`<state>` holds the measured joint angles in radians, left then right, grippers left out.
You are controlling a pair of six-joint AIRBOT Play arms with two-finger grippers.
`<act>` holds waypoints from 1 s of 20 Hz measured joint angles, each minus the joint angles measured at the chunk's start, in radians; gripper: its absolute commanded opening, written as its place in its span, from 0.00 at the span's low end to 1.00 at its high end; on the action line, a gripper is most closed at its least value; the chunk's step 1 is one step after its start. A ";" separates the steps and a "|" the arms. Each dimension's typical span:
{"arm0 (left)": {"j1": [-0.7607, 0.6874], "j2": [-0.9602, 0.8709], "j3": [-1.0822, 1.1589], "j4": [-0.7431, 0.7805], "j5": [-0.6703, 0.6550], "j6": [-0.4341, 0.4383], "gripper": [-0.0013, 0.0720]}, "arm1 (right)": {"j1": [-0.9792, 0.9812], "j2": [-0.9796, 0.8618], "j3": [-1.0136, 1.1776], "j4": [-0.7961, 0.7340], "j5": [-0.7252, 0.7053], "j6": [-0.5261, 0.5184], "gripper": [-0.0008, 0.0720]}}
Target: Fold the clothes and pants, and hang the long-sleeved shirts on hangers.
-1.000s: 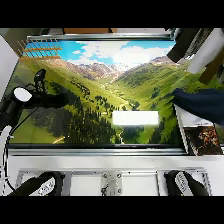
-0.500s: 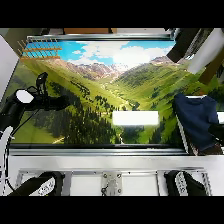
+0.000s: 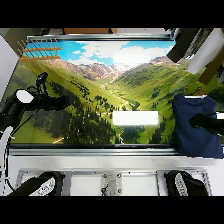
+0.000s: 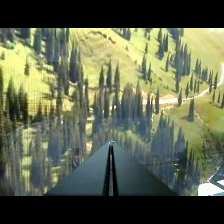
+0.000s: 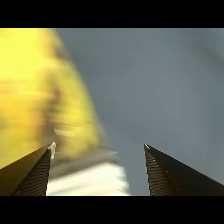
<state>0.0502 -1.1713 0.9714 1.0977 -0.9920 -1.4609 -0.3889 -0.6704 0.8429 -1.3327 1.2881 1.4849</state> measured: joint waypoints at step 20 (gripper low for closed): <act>0.000 0.000 0.000 0.000 0.000 -0.003 0.03 | 0.521 -0.072 0.006 0.248 -0.177 -0.046 0.04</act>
<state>0.0502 -1.1713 0.9714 1.0977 -0.9916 -1.4635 0.1326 -0.7425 0.8494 -1.0843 1.1107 1.4391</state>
